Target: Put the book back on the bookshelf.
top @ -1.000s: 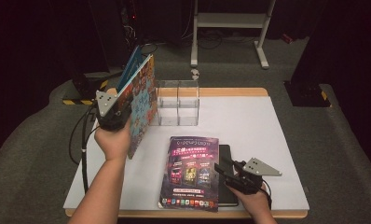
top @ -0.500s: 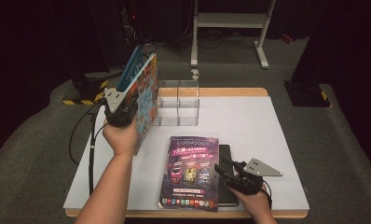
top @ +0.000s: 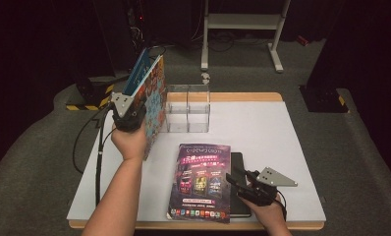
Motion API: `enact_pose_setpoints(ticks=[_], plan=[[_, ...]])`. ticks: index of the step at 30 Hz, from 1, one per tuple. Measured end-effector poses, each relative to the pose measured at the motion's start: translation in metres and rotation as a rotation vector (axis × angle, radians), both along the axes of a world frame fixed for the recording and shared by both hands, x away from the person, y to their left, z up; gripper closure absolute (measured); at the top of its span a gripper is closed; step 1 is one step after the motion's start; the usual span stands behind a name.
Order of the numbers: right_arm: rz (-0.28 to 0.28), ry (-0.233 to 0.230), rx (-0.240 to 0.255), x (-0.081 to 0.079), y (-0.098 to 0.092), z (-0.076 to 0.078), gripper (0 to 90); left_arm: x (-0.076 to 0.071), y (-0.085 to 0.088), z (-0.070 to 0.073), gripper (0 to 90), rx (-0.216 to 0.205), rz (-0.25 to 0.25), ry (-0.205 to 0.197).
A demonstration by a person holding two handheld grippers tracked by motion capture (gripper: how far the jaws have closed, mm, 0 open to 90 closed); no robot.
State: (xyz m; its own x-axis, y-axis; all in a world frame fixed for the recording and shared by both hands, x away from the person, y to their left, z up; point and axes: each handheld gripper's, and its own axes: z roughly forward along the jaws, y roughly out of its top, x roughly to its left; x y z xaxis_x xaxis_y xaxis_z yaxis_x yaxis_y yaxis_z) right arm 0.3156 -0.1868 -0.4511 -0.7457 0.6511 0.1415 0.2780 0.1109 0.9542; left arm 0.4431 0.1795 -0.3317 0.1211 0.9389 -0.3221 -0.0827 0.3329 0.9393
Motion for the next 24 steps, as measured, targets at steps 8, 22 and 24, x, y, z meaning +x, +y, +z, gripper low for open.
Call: enact_pose_setpoints(ticks=[8,22,24], plan=[[0.003,0.000,0.000,-0.001,0.001,0.000,54.9,-0.008,-0.006,-0.005,81.0,0.039,-0.019,0.014],[0.006,0.006,-0.002,-0.001,0.003,-0.001,54.9,-0.024,-0.002,-0.016,80.5,0.052,-0.036,0.045],[0.007,0.009,-0.004,-0.001,0.003,-0.001,54.9,-0.025,-0.001,-0.017,80.4,0.046,-0.038,0.044]])
